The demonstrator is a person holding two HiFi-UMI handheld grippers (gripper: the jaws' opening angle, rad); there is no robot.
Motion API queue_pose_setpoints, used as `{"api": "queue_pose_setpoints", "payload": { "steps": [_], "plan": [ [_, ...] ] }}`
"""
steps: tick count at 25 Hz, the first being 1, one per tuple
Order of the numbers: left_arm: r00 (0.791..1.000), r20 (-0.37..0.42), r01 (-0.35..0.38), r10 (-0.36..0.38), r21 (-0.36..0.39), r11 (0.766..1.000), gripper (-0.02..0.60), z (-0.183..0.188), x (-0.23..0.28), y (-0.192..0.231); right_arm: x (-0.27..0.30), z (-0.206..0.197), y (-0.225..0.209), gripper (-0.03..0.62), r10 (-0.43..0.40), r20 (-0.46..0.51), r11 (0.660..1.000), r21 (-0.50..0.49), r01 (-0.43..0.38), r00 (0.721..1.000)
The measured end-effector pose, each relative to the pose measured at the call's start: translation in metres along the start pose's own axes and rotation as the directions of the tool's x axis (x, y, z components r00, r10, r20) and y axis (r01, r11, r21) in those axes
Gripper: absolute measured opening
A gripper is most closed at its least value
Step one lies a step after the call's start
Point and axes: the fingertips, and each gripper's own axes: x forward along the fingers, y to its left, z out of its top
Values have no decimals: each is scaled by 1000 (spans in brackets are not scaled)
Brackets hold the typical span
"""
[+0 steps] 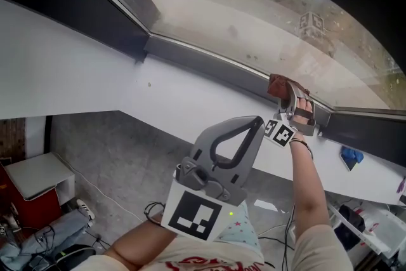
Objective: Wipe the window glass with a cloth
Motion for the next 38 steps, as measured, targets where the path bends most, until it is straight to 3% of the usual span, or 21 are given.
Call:
{"api": "queue_pose_setpoints", "payload": {
  "steps": [4, 13, 22, 28, 34, 38],
  "plan": [
    [1000, -9, -1, 1, -4, 1000, 21, -4, -2, 2, 6, -2, 10, 91, 31, -17, 999, 34, -30, 999],
    [1000, -13, -15, 15, -10, 1000, 21, -6, -3, 1, 18, -7, 36, 91, 113, -51, 994, 6, -112, 992],
    [999, -38, 4, -4, -3, 1000, 21, -16, -3, 1, 32, -14, 64, 91, 235, -119, 970, -27, -240, 965],
    [999, -43, -7, 7, -5, 1000, 21, -19, -5, 2, 35, -14, 72, 91, 263, -127, 965, 40, -260, 956],
    [999, -28, -21, 21, -5, 1000, 21, -20, -8, 9, 44, -34, 77, 89, 350, -240, 937, 90, -338, 905],
    [1000, -22, -8, 8, 2, 1000, 21, -13, -13, -2, 16, 5, 24, 89, 270, -114, 961, 89, -261, 956]
  ]
}}
